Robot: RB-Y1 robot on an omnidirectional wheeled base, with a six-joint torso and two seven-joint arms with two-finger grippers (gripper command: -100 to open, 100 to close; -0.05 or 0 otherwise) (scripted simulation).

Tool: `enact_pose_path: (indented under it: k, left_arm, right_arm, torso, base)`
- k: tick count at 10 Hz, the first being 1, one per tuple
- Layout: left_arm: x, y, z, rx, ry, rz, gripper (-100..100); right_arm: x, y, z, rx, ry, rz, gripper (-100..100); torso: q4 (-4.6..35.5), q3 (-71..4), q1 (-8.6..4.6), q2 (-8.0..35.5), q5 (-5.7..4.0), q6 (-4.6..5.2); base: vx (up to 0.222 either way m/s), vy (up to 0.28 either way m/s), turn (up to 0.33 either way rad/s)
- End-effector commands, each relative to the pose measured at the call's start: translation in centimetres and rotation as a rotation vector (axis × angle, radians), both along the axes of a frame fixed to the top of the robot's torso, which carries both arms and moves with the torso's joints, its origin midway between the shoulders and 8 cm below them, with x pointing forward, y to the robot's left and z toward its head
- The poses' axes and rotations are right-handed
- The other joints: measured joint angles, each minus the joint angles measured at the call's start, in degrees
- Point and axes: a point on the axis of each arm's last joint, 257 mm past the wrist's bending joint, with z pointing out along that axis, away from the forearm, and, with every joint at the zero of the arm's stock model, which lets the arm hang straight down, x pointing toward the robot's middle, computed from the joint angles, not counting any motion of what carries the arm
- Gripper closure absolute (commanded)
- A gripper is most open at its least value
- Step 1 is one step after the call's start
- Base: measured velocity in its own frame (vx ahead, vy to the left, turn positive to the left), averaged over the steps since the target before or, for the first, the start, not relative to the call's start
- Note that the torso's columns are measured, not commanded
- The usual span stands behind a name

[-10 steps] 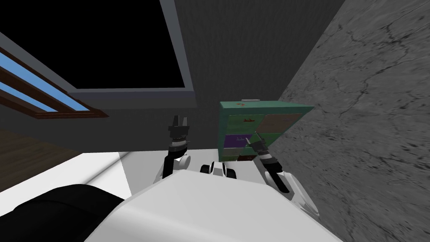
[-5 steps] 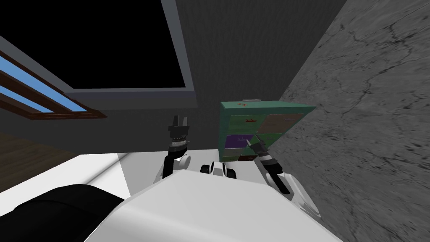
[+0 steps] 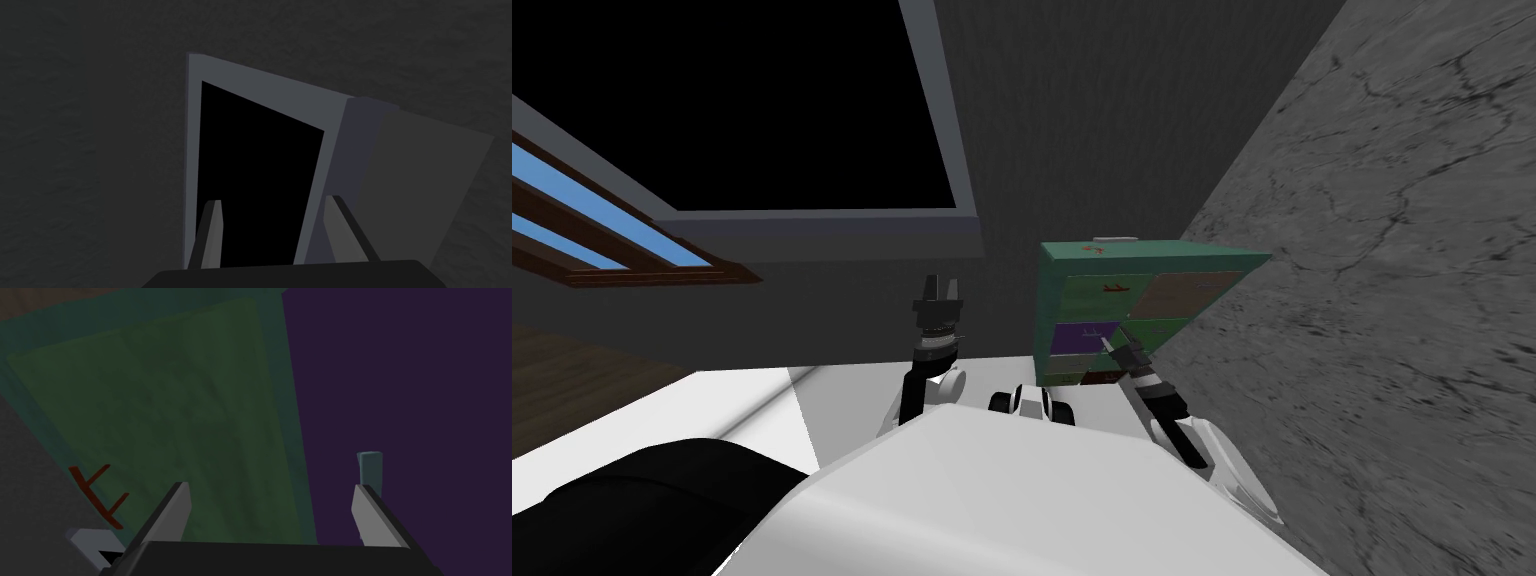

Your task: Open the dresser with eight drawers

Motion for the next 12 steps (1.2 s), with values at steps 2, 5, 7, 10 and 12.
enact_pose_path:
  k: [2, 5, 7, 10, 12]
  left_arm:
    - [0.0, 0.0, 0.0, 0.0, 0.0, 0.0, 0]
    - [0.0, 0.0, 0.0, 0.0, 0.0, 0.0, 0]
    - [0.0, 0.0, 0.0, 0.0, 0.0, 0.0, 0]
    - [0.0, 0.0, 0.0, 0.0, 0.0, 0.0, 0]
    - [0.0, 0.0, 0.0, 0.0, 0.0, 0.0, 0]
  right_arm:
    - [-0.4, -0.5, -1.4, -0.098, -0.002, -0.02, -100]
    - [-0.8, -0.9, -3.1, -0.177, 0.004, -0.037, -100]
    - [-1.1, -1.0, -3.9, -0.211, 0.004, -0.046, -100]
    - [-1.6, -0.8, -5.3, -0.252, 0.006, -0.063, -100]
    - [-1.8, -0.6, -5.9, -0.27, 0.004, -0.073, -100]
  torso:
    - [0.0, 0.0, 0.0, 0.0, 0.0, 0.0]
    - [0.0, 0.0, 0.02, 0.0, 0.01, 0.0]
    - [0.0, 0.0, 0.0, 0.0, 0.0, 0.0]
    - [0.0, 0.0, 0.02, 0.0, 0.01, 0.0]
    - [0.0, 0.0, 0.02, 0.0, 0.01, 0.0]
  base:
    - [0.027, 0.028, -0.007]
    - [0.023, 0.028, -0.006]
    - [0.022, 0.023, -0.004]
    - [0.03, 0.022, -0.004]
    - [0.024, 0.022, -0.001]
